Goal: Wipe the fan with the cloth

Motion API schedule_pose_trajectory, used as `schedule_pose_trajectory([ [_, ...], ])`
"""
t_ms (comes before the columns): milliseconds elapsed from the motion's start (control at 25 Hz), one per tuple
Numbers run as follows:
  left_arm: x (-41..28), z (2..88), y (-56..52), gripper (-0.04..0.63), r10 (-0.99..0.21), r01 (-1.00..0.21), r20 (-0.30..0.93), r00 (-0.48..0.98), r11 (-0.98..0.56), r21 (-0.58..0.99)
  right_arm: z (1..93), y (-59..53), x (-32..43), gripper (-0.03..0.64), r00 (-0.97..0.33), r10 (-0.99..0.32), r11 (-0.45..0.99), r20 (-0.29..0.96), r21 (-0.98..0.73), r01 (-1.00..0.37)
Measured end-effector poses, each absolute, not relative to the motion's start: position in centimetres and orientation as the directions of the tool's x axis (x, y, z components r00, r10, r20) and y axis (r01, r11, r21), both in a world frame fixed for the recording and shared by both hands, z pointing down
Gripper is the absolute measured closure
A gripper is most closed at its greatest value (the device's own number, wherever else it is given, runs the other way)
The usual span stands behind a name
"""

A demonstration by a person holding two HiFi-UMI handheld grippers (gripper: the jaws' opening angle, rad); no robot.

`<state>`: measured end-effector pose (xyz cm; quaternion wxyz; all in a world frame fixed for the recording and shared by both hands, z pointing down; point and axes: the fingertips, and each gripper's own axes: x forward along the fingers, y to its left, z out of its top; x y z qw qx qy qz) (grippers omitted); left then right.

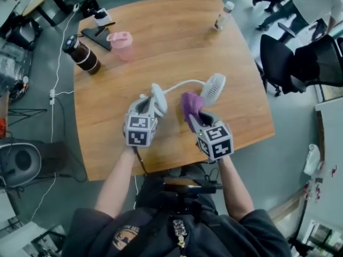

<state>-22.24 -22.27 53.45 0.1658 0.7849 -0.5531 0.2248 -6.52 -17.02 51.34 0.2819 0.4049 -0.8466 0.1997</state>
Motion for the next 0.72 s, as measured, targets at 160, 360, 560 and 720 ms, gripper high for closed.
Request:
schedule_pose_trajectory([
  [160,-20.7,52.5,-24.0,0.595,-0.794,-0.93,0.533,0.294,-0.366,-0.031,45.4,-19.6,-3.6,0.537,-0.462,-0.705,0.53,0.538,-0.033,-0.848],
  [360,-21.3,54.5,-24.8,0.594,-0.758,-0.937,0.593,0.272,-0.349,-0.016,43.0,-24.0,0.6,0.537,-0.299,-0.796,0.389,0.527,0.066,-0.919],
  [560,-21.7,55.1,-24.4,0.595,-0.762,-0.948,0.59,0.267,-0.318,0.017,45.8,-24.4,0.8,0.537,-0.269,-0.742,0.398,0.614,0.081,-0.914],
  [720,-21.9,55.2,-24.2,0.595,-0.772,-0.955,0.581,0.255,-0.296,0.026,48.5,-21.9,-1.6,0.538,-0.335,-0.658,0.481,0.674,0.035,-0.876],
])
